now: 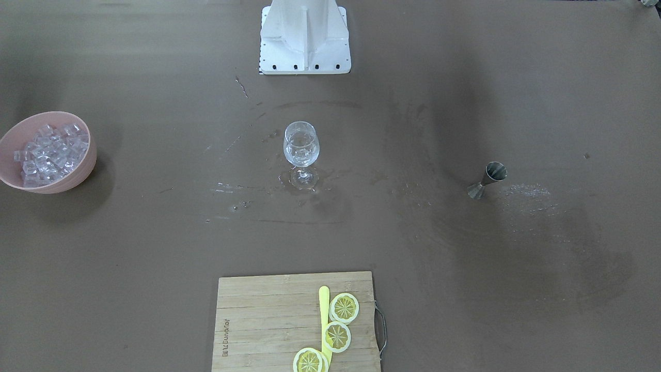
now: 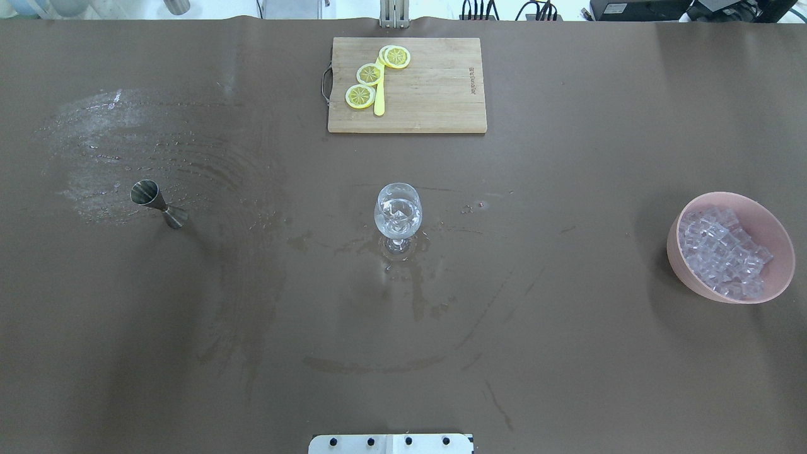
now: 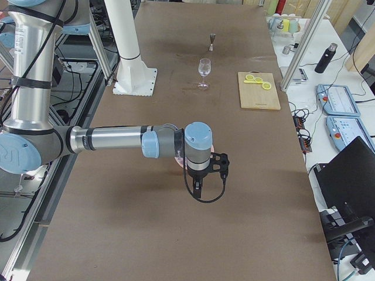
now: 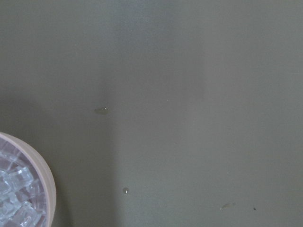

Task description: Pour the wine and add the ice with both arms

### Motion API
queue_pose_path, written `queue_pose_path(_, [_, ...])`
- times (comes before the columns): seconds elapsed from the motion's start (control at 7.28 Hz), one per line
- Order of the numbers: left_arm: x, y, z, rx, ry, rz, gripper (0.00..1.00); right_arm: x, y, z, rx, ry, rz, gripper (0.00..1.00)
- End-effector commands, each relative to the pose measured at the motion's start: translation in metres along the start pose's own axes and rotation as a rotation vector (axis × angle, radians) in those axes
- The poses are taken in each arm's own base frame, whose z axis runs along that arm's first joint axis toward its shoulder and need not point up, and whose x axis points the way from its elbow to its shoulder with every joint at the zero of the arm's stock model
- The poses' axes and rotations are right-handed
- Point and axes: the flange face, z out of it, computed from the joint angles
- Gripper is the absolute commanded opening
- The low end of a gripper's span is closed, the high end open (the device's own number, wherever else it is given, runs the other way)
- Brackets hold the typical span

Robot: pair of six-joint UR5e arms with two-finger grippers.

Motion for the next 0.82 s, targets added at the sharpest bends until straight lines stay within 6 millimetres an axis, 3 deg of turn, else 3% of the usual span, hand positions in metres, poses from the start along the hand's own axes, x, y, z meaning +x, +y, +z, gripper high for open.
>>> queue_pose_path(0.0, [-0.0002,0.0004,0.0002,-0.001,0.000,0.001,0.98,-0.0005,-0.0001,-0.0006,0.001,0.000,-0.001,1.00])
queue_pose_path(0.69, [-0.0007,0.0011,0.0006,-0.002,0.000,-0.002,0.98,-0.0062,0.0013,-0.0065,0.011,-0.007,-0.010,1.00])
